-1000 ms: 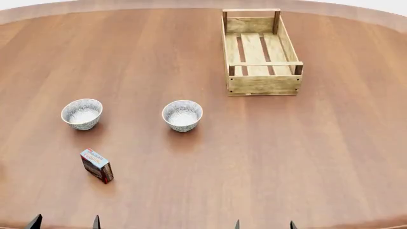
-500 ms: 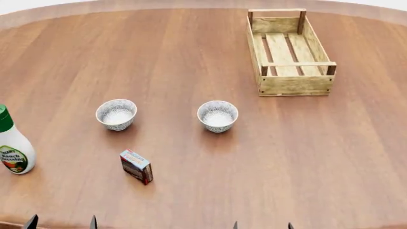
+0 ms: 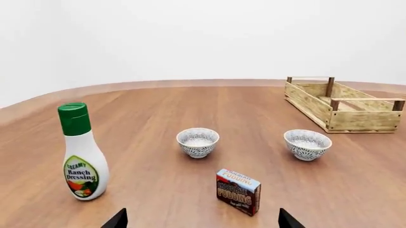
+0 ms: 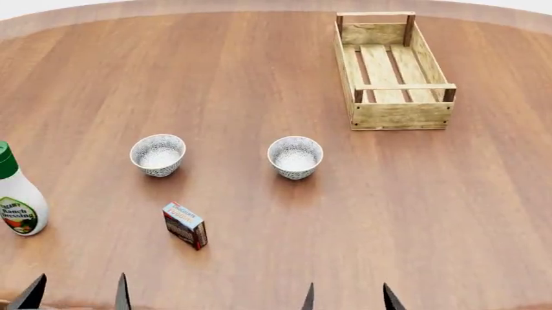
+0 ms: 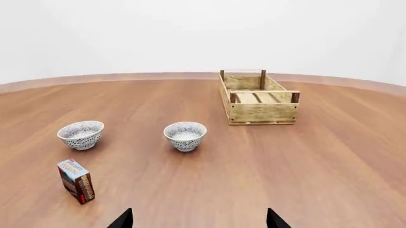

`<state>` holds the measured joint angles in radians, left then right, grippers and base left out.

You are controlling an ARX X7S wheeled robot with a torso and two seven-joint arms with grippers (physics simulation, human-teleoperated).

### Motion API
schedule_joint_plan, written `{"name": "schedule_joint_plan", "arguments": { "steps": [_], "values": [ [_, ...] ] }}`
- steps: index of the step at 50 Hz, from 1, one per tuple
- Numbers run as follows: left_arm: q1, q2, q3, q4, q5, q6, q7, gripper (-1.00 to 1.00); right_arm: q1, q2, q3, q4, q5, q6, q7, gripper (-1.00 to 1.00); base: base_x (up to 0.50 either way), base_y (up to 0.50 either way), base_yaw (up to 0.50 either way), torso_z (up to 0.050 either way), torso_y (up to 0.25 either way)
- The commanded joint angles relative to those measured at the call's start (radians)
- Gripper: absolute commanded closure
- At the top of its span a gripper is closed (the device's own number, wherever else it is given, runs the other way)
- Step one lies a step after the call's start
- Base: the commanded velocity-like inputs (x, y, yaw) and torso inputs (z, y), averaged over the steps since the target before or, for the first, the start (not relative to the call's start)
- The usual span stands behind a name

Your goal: Stack the right bowl on the left bowl and place them in the tray.

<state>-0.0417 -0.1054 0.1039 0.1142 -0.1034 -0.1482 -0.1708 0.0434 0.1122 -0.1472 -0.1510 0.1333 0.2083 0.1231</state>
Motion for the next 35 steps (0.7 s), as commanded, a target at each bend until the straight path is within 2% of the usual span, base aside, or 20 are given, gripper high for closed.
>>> {"name": "schedule_joint_plan", "arguments": {
  "steps": [1,12,21,35],
  "values": [
    [-0.095,-0.027,0.006,0.174,-0.018,-0.226,-0.036,-1.00,0.094,0.032,-0.005,-0.178,0.074,0.252,0.000,-1.00,0.00,0.00,0.00,0.000,0.000],
    [-0.329,-0.059,0.010,0.351,-0.042,-0.499,-0.042,-1.00,0.306,0.065,0.027,-0.348,0.158,0.543,0.014,-1.00,0.00,0.00,0.00,0.000,0.000],
    [-0.472,-0.066,0.010,0.393,-0.067,-0.625,-0.040,-1.00,0.502,0.070,0.059,-0.366,0.206,0.717,0.039,-1.00,0.00,0.00,0.00,0.000,0.000],
    [-0.571,-0.079,0.026,0.467,-0.085,-0.723,-0.045,-1.00,0.642,0.053,0.099,-0.405,0.266,0.820,0.057,-1.00,0.00,0.00,0.00,0.000,0.000]
  ]
}}
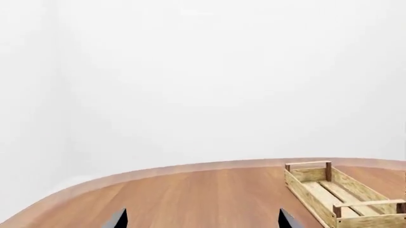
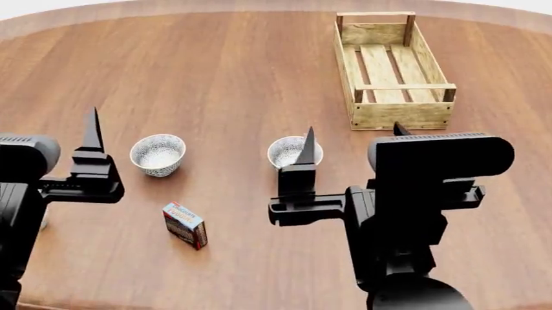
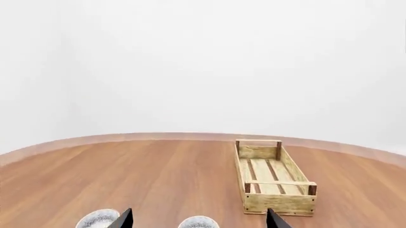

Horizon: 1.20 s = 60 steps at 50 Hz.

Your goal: Stack the right bowl on the left bowl and place them in the tray.

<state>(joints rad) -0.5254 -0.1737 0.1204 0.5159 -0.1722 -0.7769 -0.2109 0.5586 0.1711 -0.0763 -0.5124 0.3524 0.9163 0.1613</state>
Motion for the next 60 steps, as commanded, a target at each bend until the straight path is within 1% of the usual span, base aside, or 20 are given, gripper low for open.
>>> {"name": "schedule_joint_plan", "arguments": {
  "steps": [1,11,27,60],
  "values": [
    [-0.091,-0.010,0.006,0.072,-0.020,-0.100,-0.004,-1.00,0.135,-0.007,0.029,-0.045,0.049,0.118,0.021,-1.00,0.00,0.00,0.00,0.000,0.000],
    [-0.092,-0.018,0.016,0.076,-0.023,-0.096,-0.008,-1.00,0.123,-0.003,0.035,-0.039,0.066,0.095,0.010,-1.00,0.04,0.00,0.00,0.000,0.000],
    [-0.086,-0.025,0.021,0.073,-0.032,-0.086,-0.014,-1.00,0.123,0.007,0.010,-0.041,0.073,0.091,0.016,-1.00,0.50,0.00,0.00,0.000,0.000],
    [-0.095,-0.038,0.027,0.073,-0.053,-0.088,-0.026,-1.00,0.133,0.017,0.004,-0.034,0.110,0.092,0.028,-1.00,0.50,0.00,0.00,0.000,0.001]
  ]
}}
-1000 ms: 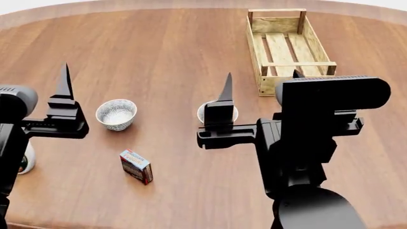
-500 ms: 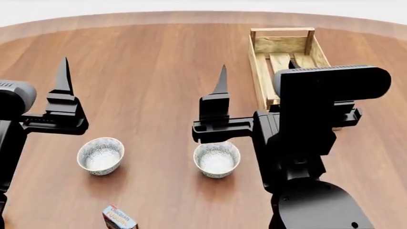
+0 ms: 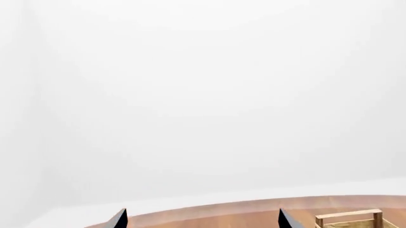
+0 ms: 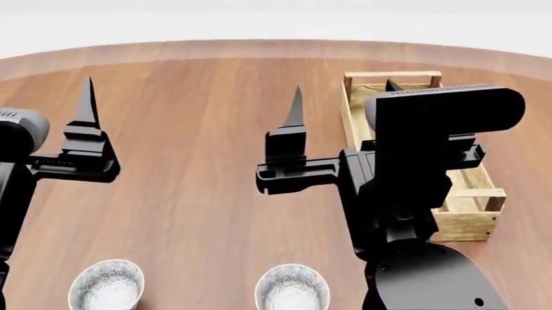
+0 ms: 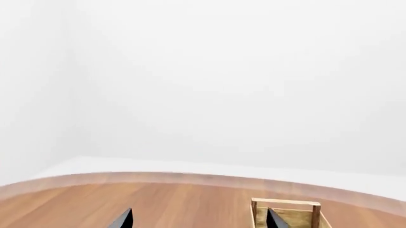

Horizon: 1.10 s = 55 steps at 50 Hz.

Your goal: Stack the right bowl on the left bowl and place them in the tray.

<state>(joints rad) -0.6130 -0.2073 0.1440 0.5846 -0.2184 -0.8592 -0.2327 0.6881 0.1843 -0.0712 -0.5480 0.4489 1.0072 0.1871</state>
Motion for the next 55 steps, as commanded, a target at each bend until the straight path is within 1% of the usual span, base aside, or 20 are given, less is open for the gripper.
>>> {"name": "schedule_joint_plan", "arguments": {
  "steps": [1,28,39,49,55],
  "values": [
    [-0.007,-0.005,0.003,0.004,-0.007,-0.006,-0.005,-1.00,0.002,0.004,-0.001,0.001,0.014,-0.001,0.002,-1.00,0.50,0.00,0.00,0.000,0.000],
    [-0.002,-0.011,0.004,0.006,-0.027,0.004,-0.012,-1.00,0.009,0.011,-0.012,0.019,0.026,0.000,0.027,-1.00,0.49,0.00,0.00,0.000,0.001],
    [0.000,-0.014,0.009,0.000,-0.031,0.010,-0.016,-1.00,0.008,0.014,-0.019,0.030,0.016,-0.010,0.046,-1.00,0.00,0.00,0.00,0.000,0.000],
    [-0.004,-0.019,0.005,0.009,-0.039,0.001,-0.022,-1.00,0.047,0.011,-0.008,0.053,0.024,0.068,0.089,-1.00,0.00,0.00,0.00,0.000,0.000],
    [-0.004,-0.021,0.004,0.011,-0.043,0.000,-0.024,-1.00,0.047,0.011,-0.011,0.058,0.026,0.064,0.092,-1.00,0.00,0.00,0.00,0.000,0.000]
  ]
}}
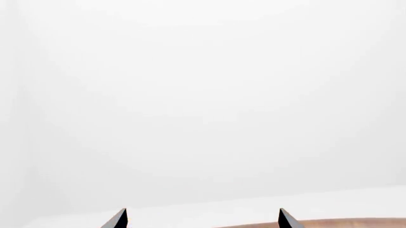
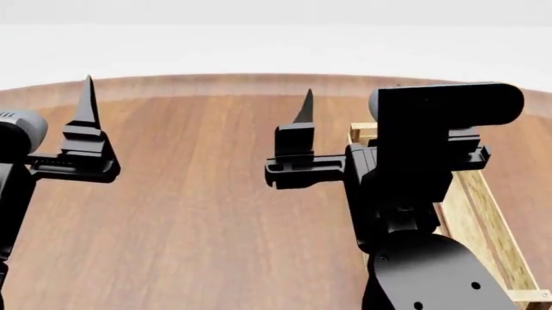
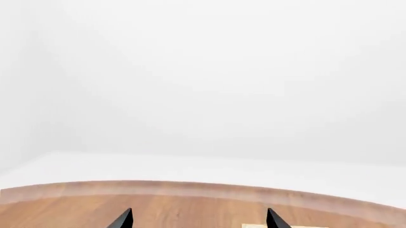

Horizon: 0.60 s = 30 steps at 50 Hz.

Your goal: Stack the right bowl on the left bowl and place them in the tray.

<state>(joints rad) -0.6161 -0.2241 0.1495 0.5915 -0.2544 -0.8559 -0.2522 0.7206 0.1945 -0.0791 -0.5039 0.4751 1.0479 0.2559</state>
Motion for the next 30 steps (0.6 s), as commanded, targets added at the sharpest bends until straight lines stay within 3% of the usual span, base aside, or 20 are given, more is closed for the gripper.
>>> {"name": "schedule_joint_plan", "arguments": {
  "steps": [1,14,30],
  "values": [
    [-0.001,-0.005,-0.002,0.004,-0.007,-0.003,-0.005,-1.00,0.014,0.000,-0.004,0.016,-0.001,0.021,0.025,-1.00,0.00,0.00,0.00,0.000,0.000],
    [-0.004,-0.010,-0.007,0.003,-0.016,-0.004,-0.010,-1.00,0.103,-0.031,0.071,0.160,0.122,0.367,0.041,-1.00,0.00,0.00,0.00,0.000,0.000],
    [-0.008,-0.017,-0.003,0.011,-0.024,-0.013,-0.018,-1.00,0.096,-0.030,0.112,0.156,0.187,0.513,0.093,-1.00,0.00,0.00,0.00,0.000,0.000]
  ]
}}
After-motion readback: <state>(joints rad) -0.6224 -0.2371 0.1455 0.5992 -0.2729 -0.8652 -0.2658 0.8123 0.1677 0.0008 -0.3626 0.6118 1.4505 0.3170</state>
